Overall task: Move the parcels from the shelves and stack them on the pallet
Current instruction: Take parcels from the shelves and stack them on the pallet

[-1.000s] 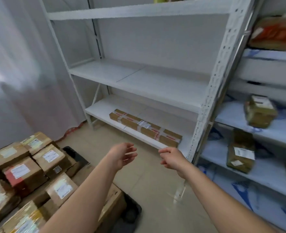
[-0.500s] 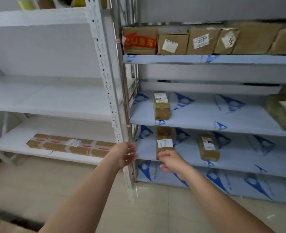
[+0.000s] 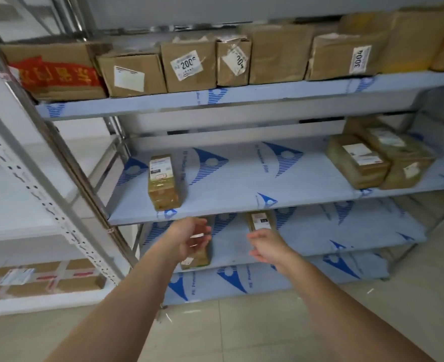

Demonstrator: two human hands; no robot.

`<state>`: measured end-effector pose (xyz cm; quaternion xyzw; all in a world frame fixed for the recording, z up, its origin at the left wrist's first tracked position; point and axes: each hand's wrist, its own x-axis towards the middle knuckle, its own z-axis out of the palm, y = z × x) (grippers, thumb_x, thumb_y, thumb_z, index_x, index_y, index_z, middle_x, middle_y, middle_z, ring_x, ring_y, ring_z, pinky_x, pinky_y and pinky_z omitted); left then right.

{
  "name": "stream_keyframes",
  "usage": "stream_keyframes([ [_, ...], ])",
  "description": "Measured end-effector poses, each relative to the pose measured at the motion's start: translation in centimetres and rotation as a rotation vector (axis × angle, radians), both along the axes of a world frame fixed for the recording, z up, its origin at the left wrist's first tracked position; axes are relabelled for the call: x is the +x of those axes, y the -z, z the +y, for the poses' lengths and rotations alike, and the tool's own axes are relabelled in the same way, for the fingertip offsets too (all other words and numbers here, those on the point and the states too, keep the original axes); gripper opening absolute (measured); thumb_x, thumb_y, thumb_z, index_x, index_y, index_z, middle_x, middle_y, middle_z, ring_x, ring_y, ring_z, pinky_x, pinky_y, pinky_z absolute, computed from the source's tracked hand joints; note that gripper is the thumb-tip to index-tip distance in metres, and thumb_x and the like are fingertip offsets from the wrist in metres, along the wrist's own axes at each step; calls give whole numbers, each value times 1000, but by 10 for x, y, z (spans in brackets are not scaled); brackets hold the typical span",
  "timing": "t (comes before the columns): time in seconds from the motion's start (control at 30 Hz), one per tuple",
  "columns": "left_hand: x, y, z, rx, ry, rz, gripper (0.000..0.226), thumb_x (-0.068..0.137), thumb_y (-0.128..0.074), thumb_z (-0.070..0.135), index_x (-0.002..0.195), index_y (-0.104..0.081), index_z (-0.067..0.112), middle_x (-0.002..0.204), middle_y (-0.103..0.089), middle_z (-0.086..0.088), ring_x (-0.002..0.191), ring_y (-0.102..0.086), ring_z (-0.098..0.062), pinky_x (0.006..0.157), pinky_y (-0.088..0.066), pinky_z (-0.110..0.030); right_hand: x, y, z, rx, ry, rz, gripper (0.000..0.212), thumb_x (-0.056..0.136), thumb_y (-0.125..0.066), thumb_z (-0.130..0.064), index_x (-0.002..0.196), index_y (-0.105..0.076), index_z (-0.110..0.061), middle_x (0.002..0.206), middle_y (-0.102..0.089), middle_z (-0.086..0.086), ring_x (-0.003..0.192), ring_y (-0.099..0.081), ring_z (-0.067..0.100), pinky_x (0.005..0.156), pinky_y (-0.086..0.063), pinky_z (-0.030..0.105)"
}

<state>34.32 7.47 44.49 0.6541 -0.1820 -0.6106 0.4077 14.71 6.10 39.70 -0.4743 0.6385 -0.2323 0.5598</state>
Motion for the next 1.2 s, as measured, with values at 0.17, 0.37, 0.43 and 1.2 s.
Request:
stream_keyframes([
  [0.17,-25,-8,-79,-31,18,19,21,103,-44,15,99,-62,5,96,-67,-13,80,-62,-25,73,-51,-30,-38,-2,-42,-11,97,45,25,99,-47,-9,119,-63,-11,115,-61,6,95,-66,22,71,-51,25],
  [0.37,-100,-1,-152,-45,218,45,17,102,-45,13,97,-61,7,91,-67,-11,79,-63,-25,77,-51,-32,-93,-6,-84,-6,252,124,29,96,-46,-1,119,-60,10,100,-62,20,85,-56,20,66,-43,26],
  [0.43,-120,8,-165,-37,312,41,15,101,-47,13,97,-62,9,92,-67,-9,79,-65,-24,81,-52,-35,-105,1,-96,14,279,90,27,97,-49,-3,120,-64,-4,102,-61,11,84,-59,17,68,-47,24],
  [1.2,5,137,-69,250,-491,47,14,98,-54,10,108,-60,2,93,-67,-14,79,-64,-26,69,-52,-31,3,122,-151,259,-343,46,19,96,-50,-5,92,-63,-18,92,-63,7,76,-62,17,68,-49,26],
])
